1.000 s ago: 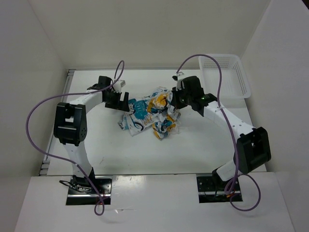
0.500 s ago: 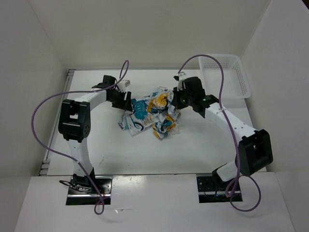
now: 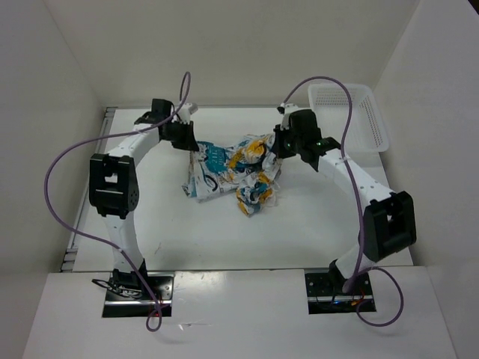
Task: Fold and stack the shorts
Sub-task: Move the shorts to the center of the board
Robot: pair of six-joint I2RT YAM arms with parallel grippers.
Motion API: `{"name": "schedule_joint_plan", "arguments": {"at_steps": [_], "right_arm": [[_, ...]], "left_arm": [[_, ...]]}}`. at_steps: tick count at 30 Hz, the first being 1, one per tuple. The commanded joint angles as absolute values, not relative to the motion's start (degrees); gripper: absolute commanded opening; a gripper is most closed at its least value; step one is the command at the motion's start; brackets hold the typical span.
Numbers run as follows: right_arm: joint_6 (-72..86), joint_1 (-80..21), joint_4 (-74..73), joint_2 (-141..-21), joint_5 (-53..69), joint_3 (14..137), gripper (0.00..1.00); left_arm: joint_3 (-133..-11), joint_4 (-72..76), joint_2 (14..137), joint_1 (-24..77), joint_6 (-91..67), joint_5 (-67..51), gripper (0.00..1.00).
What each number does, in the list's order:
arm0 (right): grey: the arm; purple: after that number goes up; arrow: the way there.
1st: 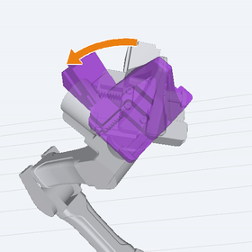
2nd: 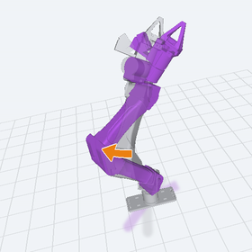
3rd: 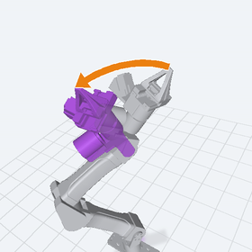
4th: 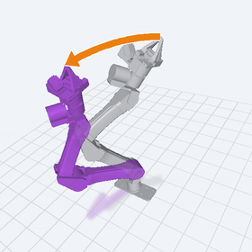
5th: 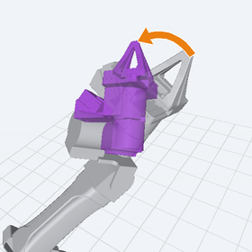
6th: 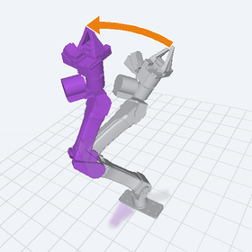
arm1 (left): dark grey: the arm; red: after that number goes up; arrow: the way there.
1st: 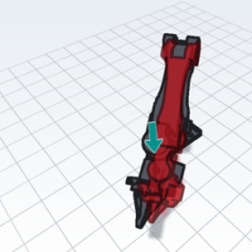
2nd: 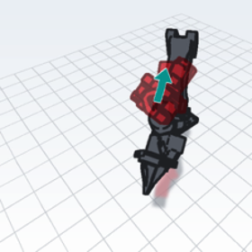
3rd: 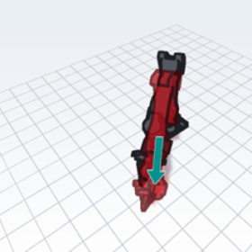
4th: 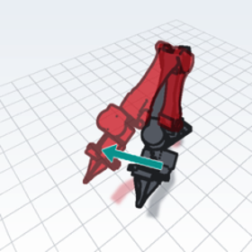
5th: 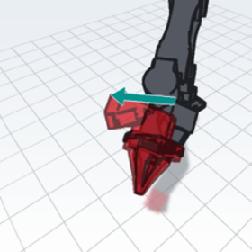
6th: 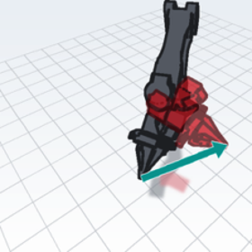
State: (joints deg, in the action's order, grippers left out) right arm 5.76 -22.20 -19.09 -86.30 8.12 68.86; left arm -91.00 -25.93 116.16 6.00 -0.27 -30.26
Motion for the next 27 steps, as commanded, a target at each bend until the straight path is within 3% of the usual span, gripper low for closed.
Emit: {"name": "schedule_joint_plan", "arguments": {"at_steps": [1,7,12,16,22,26,27], "right_arm": [[8.1,-18.8,-17.1,-91.1,4.8,78.4,0.0],[4.3,-18.3,-19.5,-103.3,-6.7,111.4,0.0],[1.9,-19.0,-19.4,-105.1,-6.9,120.1,0.0],[-2.9,-23.4,-18.7,-101.0,-5.2,108.7,0.01],[1.7,-29.4,-21.4,-95.1,-1.6,84.7,0.24],[8.2,-31.5,-20.8,-93.4,11.2,71.3,0.39],[8.7,-31.6,-21.4,-92.8,12.5,67.9,0.47]], "left_arm": [[-99.1,-27.2,112.0,2.7,0.0,-32.6,0.0],[-118.7,-30.2,110.0,-7.3,0.0,-32.6,0.0],[-125.4,-33.8,104.5,-14.3,0.0,-33.1,0.0],[-115.2,-37.5,99.7,-14.9,0.0,-32.6,0.0],[-94.1,-40.6,92.7,-14.9,0.0,-28.9,0.0],[-78.2,-40.1,91.3,-14.9,0.0,-26.0,0.0],[-73.2,-40.1,91.3,-14.9,0.0,-24.8,0.0]]}}
